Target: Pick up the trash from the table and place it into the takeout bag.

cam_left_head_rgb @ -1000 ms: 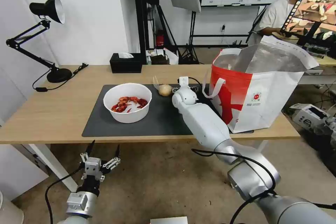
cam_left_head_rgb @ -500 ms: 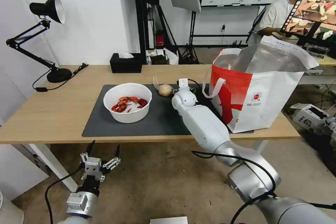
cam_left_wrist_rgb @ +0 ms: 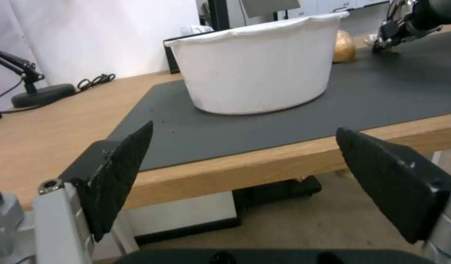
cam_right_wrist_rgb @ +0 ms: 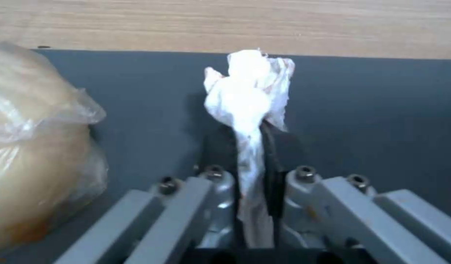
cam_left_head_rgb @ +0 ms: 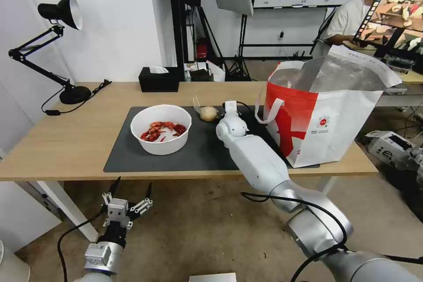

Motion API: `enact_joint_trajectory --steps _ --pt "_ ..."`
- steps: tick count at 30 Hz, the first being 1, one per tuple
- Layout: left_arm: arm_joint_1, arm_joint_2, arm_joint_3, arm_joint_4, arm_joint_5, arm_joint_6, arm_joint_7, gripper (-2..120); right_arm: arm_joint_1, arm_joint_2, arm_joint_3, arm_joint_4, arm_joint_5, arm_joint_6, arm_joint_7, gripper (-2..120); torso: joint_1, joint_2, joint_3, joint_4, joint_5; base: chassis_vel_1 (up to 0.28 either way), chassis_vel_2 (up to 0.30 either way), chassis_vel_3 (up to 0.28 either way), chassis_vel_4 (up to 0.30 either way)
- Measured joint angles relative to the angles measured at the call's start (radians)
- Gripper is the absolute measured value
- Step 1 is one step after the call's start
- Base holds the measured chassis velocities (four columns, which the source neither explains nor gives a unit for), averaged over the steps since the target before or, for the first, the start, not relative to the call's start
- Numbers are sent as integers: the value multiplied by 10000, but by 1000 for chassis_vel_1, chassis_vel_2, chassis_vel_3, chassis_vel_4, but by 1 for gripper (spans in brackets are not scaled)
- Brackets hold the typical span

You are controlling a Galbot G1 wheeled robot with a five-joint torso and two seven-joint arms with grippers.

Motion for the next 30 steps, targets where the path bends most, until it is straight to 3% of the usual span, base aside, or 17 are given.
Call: enact_joint_trajectory --steps 2,8,15,18,19,22,30 --pt "2 -5 6 0 8 0 0 100 -146 -21 -1 187 -97 186 4 0 1 0 1 -1 0 0 0 0 0" --pt "4 7 -4 -23 10 0 1 100 -529 -267 -23 1238 -537 576 215 0 1 0 1 0 0 0 0 0 0" --pt "16 29 -63 -99 -11 1 1 100 -1265 -1160 -329 3771 -723 917 737 0 1 -1 1 1 1 0 0 0 0" --pt "72 13 -93 -141 -15 1 1 100 -1916 -1992 -520 6041 -728 1154 841 0 0 0 0 1 1 0 0 0 0" --pt "72 13 -93 -141 -15 1 1 100 -1916 -1992 -520 6041 -728 1154 841 0 0 0 0 1 1 0 0 0 0" --pt "151 -22 -114 -163 -8 -3 1 100 -2540 -2694 -489 7701 -737 1642 552 0 0 0 1 -1 3 0 0 0 0" --pt "219 -159 -117 -201 74 -32 -3 100 -3184 -3405 84 9395 -985 2955 -471 0 0 0 0 0 2 0 0 0 0"
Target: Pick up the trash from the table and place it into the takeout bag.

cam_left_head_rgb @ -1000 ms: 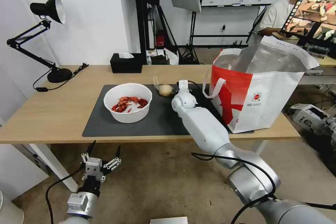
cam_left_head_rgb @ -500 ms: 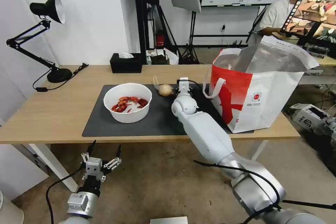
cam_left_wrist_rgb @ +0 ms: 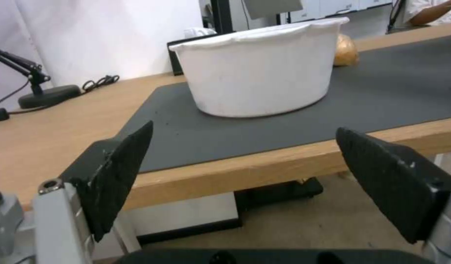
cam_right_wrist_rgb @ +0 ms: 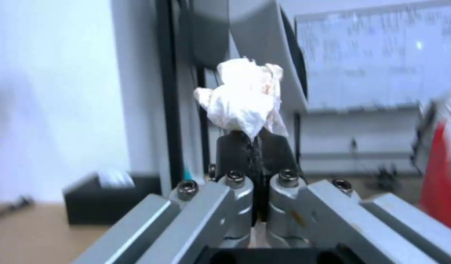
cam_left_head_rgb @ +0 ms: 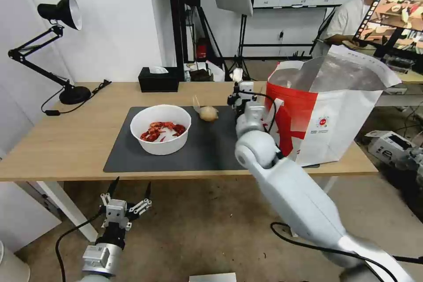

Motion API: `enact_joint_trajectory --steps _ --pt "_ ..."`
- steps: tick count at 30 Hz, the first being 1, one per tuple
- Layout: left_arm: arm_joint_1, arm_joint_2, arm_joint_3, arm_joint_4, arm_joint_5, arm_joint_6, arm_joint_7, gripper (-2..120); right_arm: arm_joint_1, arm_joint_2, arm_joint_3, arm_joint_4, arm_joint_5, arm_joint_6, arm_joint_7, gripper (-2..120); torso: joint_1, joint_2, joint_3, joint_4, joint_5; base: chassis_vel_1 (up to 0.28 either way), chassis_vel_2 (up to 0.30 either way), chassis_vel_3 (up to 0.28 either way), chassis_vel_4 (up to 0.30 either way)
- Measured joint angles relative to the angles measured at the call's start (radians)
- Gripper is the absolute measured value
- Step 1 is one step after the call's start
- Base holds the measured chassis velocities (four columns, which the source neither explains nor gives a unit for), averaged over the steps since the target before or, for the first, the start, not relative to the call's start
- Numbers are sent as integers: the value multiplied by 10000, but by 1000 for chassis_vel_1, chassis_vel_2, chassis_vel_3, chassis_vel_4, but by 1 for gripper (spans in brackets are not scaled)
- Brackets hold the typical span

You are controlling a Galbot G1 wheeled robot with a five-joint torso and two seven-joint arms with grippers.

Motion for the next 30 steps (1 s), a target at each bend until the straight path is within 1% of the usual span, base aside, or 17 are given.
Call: enact_joint_trajectory --steps 2,4,5,7,8,11,12,15,20,21,22,23,24,25,27,28,30 --pt "19 -21 3 -18 16 -17 -2 100 -59 -186 342 308 -147 418 -221 0 1 -1 0 0 0 0 0 0 0" --pt "22 -21 3 -20 16 -19 -3 100 -59 -200 372 332 -155 435 -224 0 1 0 0 0 0 0 0 0 0" --pt "59 -17 -14 -51 20 -24 -6 100 -60 -356 743 551 -256 470 -163 0 1 0 0 2 0 0 0 0 0" --pt "92 3 -48 -98 21 -26 -8 100 -67 -582 1203 778 -539 -1 210 0 1 0 0 1 0 0 0 0 0" --pt "92 3 -48 -98 21 -26 -8 100 -67 -582 1203 778 -539 -1 210 0 1 0 0 1 0 0 0 0 0" --pt "129 7 -57 -152 28 -26 -9 100 -159 -1068 1854 1052 -302 -1073 779 0 0 0 0 0 1 0 0 0 0" --pt "129 7 -57 -152 28 -26 -9 100 -159 -1068 1854 1052 -302 -1073 779 0 0 0 0 0 1 0 0 0 0" --pt "149 -26 5 -179 10 -27 -11 100 -330 -1565 2264 1301 849 -1950 1138 0 0 0 1 -1 1 0 0 0 0" --pt "132 -121 102 -186 6 -26 -10 100 -434 -1829 2509 1342 1507 -2437 1369 0 0 0 1 0 0 0 0 0 0" --pt "131 -162 138 -188 13 -25 -8 100 -443 -1941 2594 1404 1858 -2767 1563 0 1 -1 1 1 0 0 0 0 0" --pt "131 -162 138 -188 13 -25 -8 100 -443 -1941 2594 1404 1858 -2767 1563 0 1 -1 1 1 0 0 0 0 0" --pt "137 -181 146 -193 21 -24 -6 100 -473 -2015 2664 1486 2153 -3018 1608 0 1 -1 1 0 0 0 0 0 0" --pt "149 -191 149 -206 27 -23 -1 100 -515 -2096 2726 1570 2395 -3296 1590 2 1 -1 1 1 -2 0 0 0 0" --pt "149 -191 149 -206 27 -23 -1 100 -515 -2096 2726 1570 2395 -3296 1590 2 1 -1 1 1 -2 0 0 0 0" --pt "176 -194 141 -234 32 -23 6 100 -604 -2253 2819 1723 2798 -3708 1418 14 1 0 1 0 -1 0 0 0 0" --pt "176 -194 141 -234 32 -23 6 100 -604 -2253 2819 1723 2798 -3708 1418 14 1 0 1 0 -1 0 0 0 0" --pt "197 -195 126 -266 33 -21 9 100 -620 -2318 2870 1785 3111 -3834 1395 24 1 0 1 1 -1 0 0 0 0"
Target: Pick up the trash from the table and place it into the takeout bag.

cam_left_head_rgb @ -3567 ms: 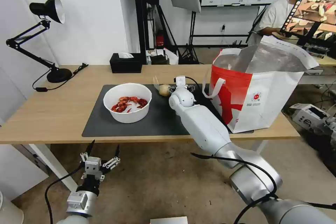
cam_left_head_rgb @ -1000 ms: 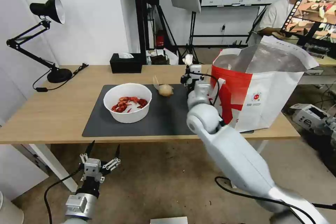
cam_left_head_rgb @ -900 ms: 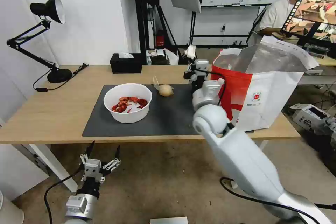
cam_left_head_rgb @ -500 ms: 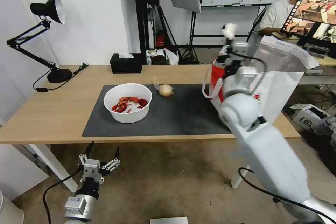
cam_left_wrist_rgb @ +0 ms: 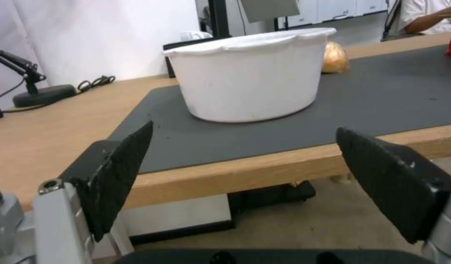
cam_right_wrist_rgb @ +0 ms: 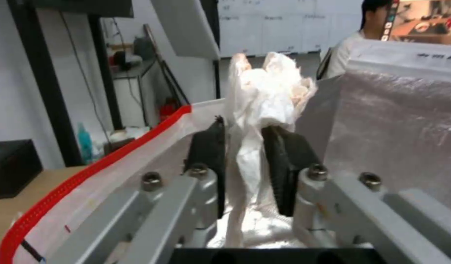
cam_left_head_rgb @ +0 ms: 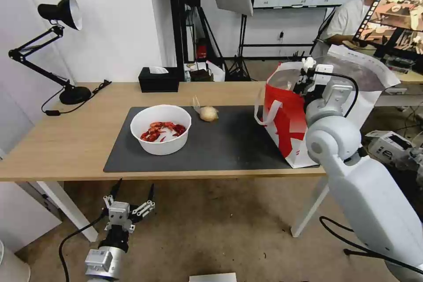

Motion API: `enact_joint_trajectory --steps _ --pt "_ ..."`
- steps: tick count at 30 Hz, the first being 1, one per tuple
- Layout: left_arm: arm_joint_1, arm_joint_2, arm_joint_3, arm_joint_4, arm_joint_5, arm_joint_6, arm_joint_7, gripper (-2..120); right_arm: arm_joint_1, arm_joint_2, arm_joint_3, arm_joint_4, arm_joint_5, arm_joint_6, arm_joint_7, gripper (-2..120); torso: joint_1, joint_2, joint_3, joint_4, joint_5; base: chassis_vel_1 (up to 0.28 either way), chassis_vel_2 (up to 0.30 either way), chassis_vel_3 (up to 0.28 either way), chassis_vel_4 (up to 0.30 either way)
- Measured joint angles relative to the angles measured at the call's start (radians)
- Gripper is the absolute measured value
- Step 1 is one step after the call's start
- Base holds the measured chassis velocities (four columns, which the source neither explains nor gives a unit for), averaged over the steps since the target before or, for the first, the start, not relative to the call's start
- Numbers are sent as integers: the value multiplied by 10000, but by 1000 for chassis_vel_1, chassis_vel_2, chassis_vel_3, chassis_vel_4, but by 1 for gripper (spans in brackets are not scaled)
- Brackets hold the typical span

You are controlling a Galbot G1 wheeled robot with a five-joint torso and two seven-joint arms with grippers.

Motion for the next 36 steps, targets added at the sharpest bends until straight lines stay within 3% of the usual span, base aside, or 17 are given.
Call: enact_joint_trajectory --steps 17,21,28,36 --pt "167 -106 -20 -226 83 20 17 100 213 -443 91 46 647 -143 -46 84 0 0 0 0 0 0 0 0 0" --pt "178 -136 -59 -280 90 21 19 100 -17 -452 75 154 641 375 -400 98 0 -1 0 0 0 0 0 0 0" --pt "153 -184 -116 -310 90 -6 27 100 -578 -651 180 552 558 2265 -1816 100 0 0 0 1 -2 0 0 0 0" --pt "144 -331 -99 -234 140 -132 190 100 -1724 -1054 635 1274 215 3217 -3805 100 0 0 0 1 0 0 0 0 0"
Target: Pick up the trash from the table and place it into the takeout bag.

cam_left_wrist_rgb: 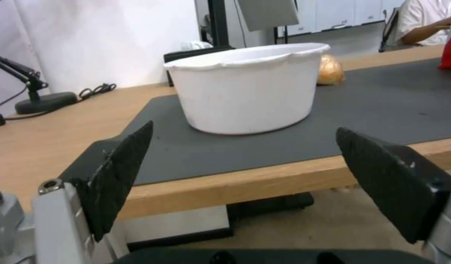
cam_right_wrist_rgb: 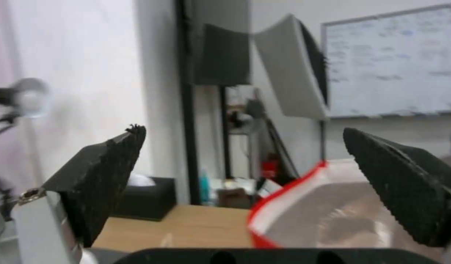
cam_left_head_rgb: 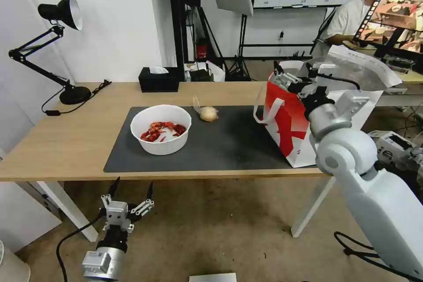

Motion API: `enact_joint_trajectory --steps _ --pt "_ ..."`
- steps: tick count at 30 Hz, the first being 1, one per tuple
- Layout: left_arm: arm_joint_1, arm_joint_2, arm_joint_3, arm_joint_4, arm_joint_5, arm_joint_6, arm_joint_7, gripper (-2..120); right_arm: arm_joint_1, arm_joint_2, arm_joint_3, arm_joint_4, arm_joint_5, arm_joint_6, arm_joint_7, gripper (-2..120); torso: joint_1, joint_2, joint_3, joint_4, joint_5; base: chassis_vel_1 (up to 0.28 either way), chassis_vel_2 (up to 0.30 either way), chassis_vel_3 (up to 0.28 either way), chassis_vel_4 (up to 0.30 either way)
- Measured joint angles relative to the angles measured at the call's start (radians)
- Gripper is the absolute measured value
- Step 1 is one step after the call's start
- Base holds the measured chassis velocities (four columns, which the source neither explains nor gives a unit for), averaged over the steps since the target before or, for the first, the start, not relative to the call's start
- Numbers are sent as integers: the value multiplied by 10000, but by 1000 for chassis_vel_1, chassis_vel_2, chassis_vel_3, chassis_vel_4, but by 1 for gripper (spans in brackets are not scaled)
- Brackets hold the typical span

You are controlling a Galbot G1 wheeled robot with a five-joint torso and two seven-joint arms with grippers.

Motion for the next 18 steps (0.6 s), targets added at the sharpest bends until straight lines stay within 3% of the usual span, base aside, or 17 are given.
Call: enact_joint_trajectory --steps 2,5,13,18 --pt "0 -11 4 8 5 -15 13 100 -107 -34 51 58 -38 54 -151 100 -1 0 0 0 -1 0 0 0 0" --pt "-10 -83 14 48 56 -118 57 100 -1724 -257 539 800 -744 777 -1545 100 0 0 -1 -1 0 0 0 0 0" --pt "-3 -118 -27 79 104 -250 67 100 -3979 164 982 1102 -1751 1756 -2221 100 0 0 0 -1 1 0 0 0 0" --pt "68 -139 -60 89 139 -303 117 100 -5714 685 1257 878 -3067 3069 -2612 100 -1 0 -1 0 -1 0 0 0 0"
